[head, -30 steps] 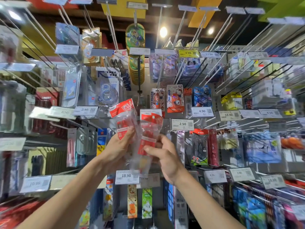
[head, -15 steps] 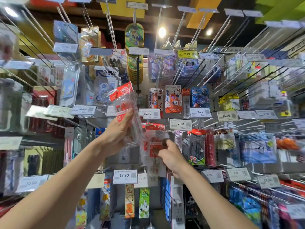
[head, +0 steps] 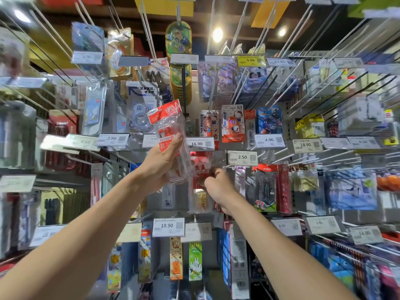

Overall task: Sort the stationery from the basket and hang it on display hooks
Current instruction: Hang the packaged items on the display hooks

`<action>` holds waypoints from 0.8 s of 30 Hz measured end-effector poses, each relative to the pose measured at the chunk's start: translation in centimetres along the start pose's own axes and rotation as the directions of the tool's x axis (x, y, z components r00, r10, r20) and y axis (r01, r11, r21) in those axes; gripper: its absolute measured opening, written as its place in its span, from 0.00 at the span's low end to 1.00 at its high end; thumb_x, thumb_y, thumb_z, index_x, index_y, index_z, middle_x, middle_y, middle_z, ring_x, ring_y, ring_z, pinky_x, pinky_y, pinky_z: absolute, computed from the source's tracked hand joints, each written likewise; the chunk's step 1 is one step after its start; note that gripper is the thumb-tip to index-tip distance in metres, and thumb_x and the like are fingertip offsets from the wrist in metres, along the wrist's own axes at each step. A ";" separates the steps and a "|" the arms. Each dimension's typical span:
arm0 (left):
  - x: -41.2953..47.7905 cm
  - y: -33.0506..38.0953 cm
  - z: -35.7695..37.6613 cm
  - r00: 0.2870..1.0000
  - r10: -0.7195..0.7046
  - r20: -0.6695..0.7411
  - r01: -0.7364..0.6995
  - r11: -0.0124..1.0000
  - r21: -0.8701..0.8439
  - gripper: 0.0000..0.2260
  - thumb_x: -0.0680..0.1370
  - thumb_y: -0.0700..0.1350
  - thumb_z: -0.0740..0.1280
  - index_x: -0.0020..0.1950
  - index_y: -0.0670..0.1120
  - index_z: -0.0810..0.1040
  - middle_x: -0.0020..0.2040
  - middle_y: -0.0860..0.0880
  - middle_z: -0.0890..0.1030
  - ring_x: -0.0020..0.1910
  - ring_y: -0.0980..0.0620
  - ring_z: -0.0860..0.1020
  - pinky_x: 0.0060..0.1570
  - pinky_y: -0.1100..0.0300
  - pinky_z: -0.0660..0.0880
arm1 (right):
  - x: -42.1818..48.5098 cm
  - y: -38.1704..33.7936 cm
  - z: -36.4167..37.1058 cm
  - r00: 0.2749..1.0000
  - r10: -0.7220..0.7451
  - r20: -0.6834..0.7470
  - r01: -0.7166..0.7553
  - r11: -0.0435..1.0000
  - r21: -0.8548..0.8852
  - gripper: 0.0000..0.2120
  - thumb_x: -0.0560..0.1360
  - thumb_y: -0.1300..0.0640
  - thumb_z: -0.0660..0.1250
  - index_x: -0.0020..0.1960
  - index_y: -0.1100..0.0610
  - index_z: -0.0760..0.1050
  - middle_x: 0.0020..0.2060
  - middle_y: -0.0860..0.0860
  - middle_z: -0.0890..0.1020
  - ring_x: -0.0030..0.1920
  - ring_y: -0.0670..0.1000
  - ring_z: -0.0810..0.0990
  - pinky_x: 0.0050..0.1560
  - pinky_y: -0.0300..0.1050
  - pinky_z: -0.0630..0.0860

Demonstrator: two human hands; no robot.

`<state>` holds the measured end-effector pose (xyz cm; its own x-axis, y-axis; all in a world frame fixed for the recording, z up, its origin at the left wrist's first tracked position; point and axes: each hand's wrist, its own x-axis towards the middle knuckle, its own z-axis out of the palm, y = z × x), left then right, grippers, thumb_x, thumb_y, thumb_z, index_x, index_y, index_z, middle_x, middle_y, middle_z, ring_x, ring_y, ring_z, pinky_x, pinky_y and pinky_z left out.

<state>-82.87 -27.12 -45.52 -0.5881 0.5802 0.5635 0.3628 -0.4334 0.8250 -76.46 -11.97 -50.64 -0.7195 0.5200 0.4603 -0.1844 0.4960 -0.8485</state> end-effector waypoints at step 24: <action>1.0 -1.3 -0.3 0.999 0.020 -0.030 -0.020 1.000 -0.009 0.26 0.77 0.62 0.67 0.68 0.46 0.75 0.61 0.41 0.84 0.61 0.38 0.83 0.63 0.34 0.76 | -0.2 1.3 0.8 1.000 0.007 -0.006 -0.006 0.997 0.081 0.08 0.77 0.64 0.59 0.52 0.53 0.70 0.51 0.57 0.80 0.51 0.55 0.77 0.53 0.52 0.74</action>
<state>-84.13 -26.15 -46.07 -0.6024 0.5506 0.5778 0.3679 -0.4509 0.8132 -77.11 -11.99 -52.02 -0.7164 0.5279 0.4561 -0.2337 0.4344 -0.8699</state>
